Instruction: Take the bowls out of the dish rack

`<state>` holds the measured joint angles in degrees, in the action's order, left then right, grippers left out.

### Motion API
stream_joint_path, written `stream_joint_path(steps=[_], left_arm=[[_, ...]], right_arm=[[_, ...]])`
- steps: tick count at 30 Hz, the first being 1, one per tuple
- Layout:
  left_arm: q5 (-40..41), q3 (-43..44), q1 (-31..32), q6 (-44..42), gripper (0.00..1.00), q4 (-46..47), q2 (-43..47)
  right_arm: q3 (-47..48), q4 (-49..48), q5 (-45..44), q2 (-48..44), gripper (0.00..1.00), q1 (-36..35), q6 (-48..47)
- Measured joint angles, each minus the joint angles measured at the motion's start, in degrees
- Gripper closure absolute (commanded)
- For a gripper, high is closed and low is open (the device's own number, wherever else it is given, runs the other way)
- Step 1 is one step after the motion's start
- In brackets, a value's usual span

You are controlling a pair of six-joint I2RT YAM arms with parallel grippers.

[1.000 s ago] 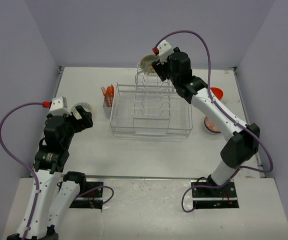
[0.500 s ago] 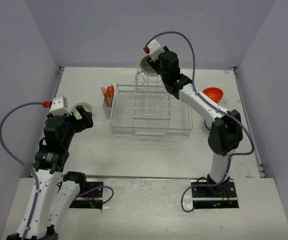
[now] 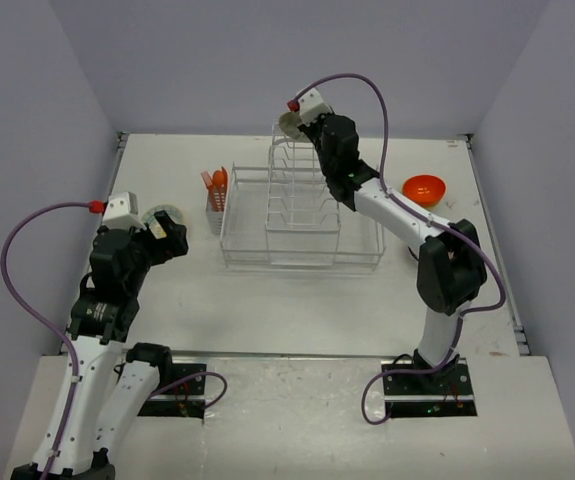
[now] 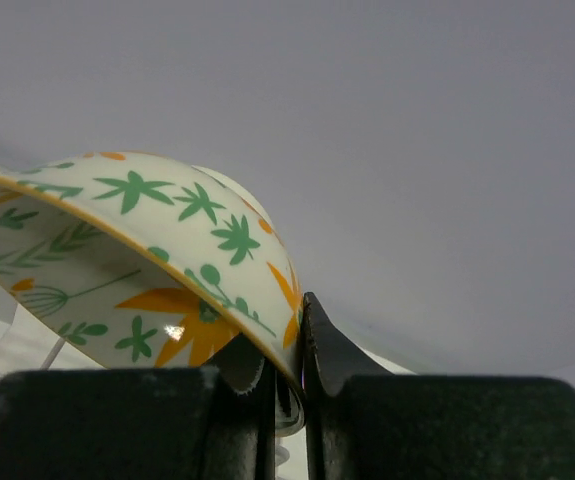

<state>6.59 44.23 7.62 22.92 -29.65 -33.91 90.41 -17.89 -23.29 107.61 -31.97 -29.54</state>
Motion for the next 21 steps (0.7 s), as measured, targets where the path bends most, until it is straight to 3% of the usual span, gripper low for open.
stream_joint_path(steps=[21], left_arm=[[-1.7,0.0,0.0,0.0,0.00,0.7,0.7]], right_arm=[[-2.3,0.6,0.0,-8.0,1.00,0.9,4.9]])
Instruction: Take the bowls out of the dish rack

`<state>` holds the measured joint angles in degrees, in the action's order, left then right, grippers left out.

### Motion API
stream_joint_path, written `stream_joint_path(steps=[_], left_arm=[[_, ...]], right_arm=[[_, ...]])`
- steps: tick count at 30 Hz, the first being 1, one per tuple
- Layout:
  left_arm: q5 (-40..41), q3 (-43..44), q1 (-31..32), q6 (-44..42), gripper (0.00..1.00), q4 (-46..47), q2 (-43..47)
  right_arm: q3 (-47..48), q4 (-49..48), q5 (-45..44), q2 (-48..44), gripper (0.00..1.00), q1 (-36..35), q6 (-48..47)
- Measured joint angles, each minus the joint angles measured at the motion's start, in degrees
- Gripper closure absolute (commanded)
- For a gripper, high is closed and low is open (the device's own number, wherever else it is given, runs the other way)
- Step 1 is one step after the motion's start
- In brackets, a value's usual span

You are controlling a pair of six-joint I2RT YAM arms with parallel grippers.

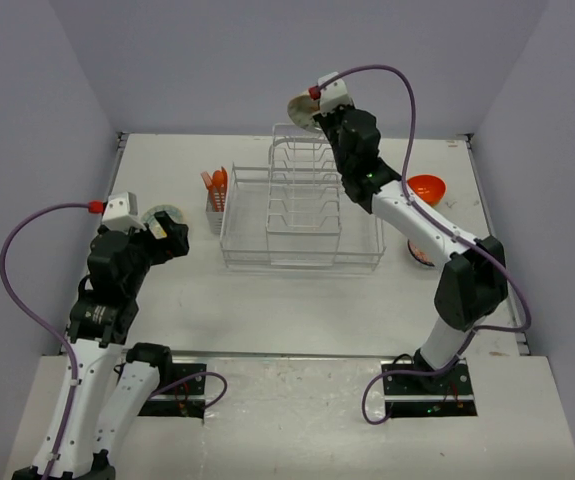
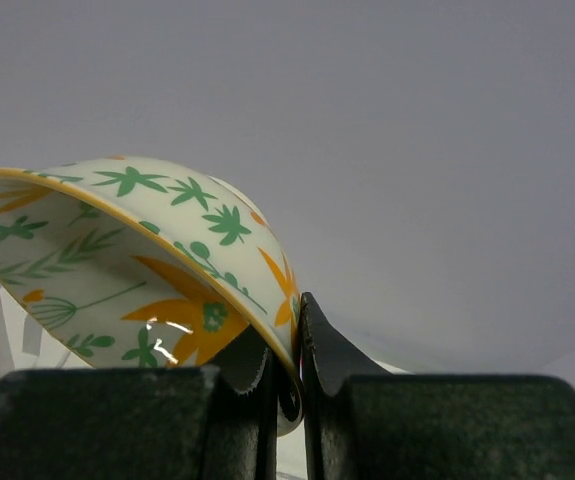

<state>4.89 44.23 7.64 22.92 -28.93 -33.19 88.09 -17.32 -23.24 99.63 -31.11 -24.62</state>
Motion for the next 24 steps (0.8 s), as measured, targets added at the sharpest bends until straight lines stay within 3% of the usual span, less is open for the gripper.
stream_joint_path(steps=[4,8,12,19,24], left_arm=[[-3.0,1.2,0.0,0.0,0.00,1.1,-0.3],[-10.0,8.7,0.0,0.5,0.00,2.8,-5.5],[-16.1,22.4,3.1,1.9,0.00,5.3,-17.1],[0.3,46.4,37.8,-1.6,0.01,1.3,-37.9],[14.8,61.2,47.2,-4.7,0.13,-6.6,-49.4]], right_arm=[[2.3,5.2,0.5,-1.6,1.00,0.0,3.8],[12.5,23.9,3.4,-1.7,1.00,0.0,14.5],[19.3,40.0,5.2,-5.1,1.00,-0.2,27.3],[18.8,60.2,8.3,-15.1,1.00,-0.3,40.9],[14.5,67.2,11.4,-21.4,1.00,-0.3,45.4]])
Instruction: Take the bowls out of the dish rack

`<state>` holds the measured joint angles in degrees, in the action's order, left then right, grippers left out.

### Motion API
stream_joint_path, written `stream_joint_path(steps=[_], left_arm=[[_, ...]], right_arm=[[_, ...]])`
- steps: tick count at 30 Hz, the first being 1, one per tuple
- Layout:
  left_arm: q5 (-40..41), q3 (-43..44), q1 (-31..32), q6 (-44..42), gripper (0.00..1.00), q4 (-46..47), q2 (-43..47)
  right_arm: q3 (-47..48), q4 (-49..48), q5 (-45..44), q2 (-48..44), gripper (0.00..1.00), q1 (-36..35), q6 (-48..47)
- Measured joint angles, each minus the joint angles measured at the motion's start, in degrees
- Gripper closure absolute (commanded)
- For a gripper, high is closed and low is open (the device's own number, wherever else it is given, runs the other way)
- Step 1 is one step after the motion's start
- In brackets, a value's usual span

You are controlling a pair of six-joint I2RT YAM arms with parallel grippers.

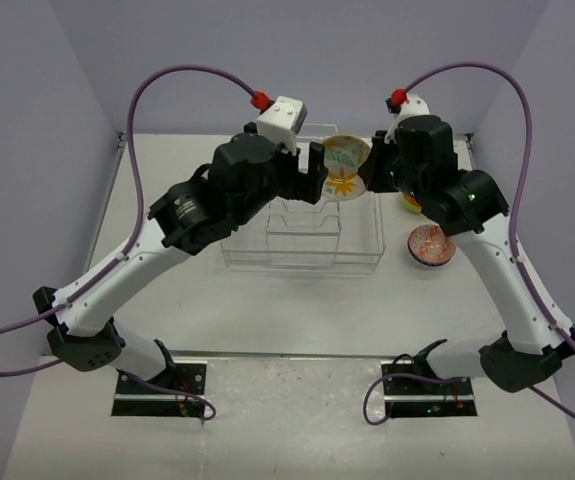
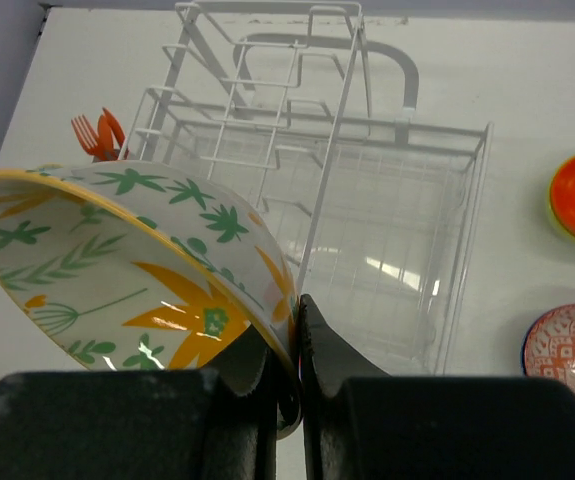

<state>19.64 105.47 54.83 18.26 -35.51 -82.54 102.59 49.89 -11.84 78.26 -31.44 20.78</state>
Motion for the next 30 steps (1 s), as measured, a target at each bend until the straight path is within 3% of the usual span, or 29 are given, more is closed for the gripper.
stream_joint_path(steps=[3,8,11,24,27,28,30], left_arm=[[7.0,1.7,2.4,-0.9,0.31,-2.9,-2.6],[13.4,1.8,4.1,-2.3,0.42,-5.5,-5.0],[13.6,1.7,4.2,-2.7,0.56,-5.0,-5.3],[16.2,1.0,4.2,-3.6,0.57,-2.8,-6.1],[16.5,0.7,4.2,-4.3,0.75,-2.6,-6.9],[16.5,0.7,4.2,-4.4,0.95,-2.4,-7.2],[16.1,0.7,4.5,-4.5,1.00,-2.4,-7.6]], right_arm=[[-1.4,3.1,1.2,-2.7,1.00,0.0,1.4],[-3.4,3.8,2.7,-5.0,1.00,-0.3,2.9],[-5.6,3.7,3.1,-5.6,1.00,-0.7,3.8],[-7.2,2.4,5.9,-5.6,1.00,-2.3,5.8],[-7.5,1.7,7.1,-5.6,1.00,-2.7,6.2],[-7.6,1.4,7.4,-5.6,1.00,-2.8,6.3],[-8.4,0.6,7.4,-5.6,1.00,-2.7,6.2]])
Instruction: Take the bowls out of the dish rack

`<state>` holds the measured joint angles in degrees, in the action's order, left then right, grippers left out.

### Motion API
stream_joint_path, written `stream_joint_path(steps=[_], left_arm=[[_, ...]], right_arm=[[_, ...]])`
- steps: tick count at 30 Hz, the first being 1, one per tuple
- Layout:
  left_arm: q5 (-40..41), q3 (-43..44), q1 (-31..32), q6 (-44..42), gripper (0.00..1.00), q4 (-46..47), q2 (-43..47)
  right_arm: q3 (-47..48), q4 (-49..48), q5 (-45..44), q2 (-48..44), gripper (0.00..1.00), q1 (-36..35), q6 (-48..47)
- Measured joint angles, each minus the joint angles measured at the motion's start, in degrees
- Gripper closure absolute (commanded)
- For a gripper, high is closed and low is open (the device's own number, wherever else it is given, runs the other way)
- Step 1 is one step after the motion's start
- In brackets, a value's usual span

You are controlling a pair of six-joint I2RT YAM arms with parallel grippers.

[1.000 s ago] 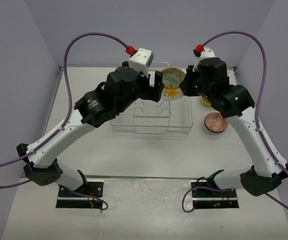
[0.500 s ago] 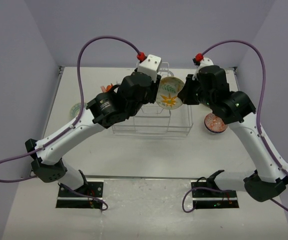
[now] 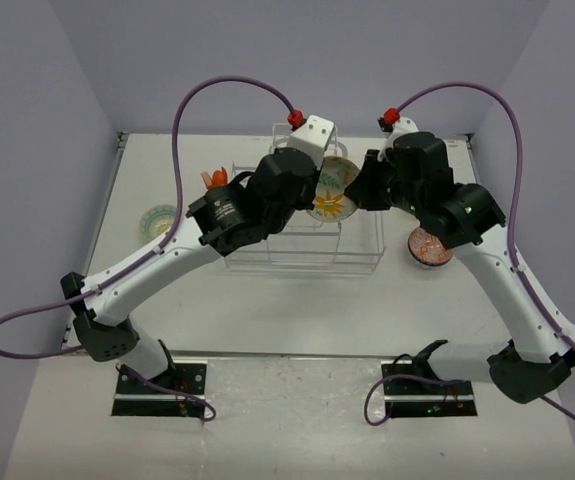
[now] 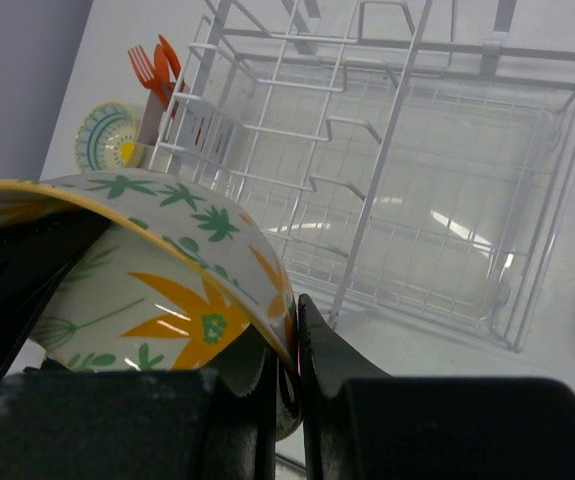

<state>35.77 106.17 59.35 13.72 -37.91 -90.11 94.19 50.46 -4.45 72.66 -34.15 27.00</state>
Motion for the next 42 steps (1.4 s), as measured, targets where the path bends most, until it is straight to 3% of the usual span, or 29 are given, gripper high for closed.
stream_joint_path(steps=[4,7,8,10,15,23,27,31,35,42], left_arm=[[-0.6,0.0,0.0,-0.4,1.00,-0.8,0.0],[0.4,0.0,0.2,0.3,1.00,-1.0,0.1],[2.1,-0.1,0.3,0.5,1.00,-0.9,0.1],[5.1,-1.4,0.1,1.8,1.00,-0.9,0.3],[7.6,-7.4,-4.7,7.8,1.00,-3.7,4.8],[4.1,-20.2,-35.3,17.2,1.00,-4.5,27.4],[-8.1,-24.6,-55.7,19.4,1.00,-0.5,30.1],[-26.7,-34.6,-74.4,22.3,1.00,6.6,23.2],[-33.6,-41.0,-78.6,23.8,1.00,6.7,13.6],[-39.9,-49.3,-78.4,25.3,1.00,13.3,13.3]], right_arm=[[-1.5,-1.6,1.4,-0.6,1.00,0.5,-0.3],[-2.2,-2.7,1.3,-0.9,0.55,0.5,0.0],[-2.4,-3.0,1.6,-1.0,0.19,0.5,0.4],[-2.8,-3.6,1.8,-1.5,0.01,0.0,0.7],[-5.2,-5.1,0.6,-4.3,0.01,0.2,0.6],[-13.7,-5.8,-2.0,-13.7,0.01,1.9,0.0],[-18.7,-6.6,-1.9,-17.6,0.01,2.3,-0.7],[-23.1,-7.3,-1.4,-19.2,0.01,2.8,-2.0],[-27.2,-8.2,-0.4,-20.2,0.01,3.2,-3.3],[-32.6,-11.3,3.7,-22.2,0.01,4.2,-5.0]])
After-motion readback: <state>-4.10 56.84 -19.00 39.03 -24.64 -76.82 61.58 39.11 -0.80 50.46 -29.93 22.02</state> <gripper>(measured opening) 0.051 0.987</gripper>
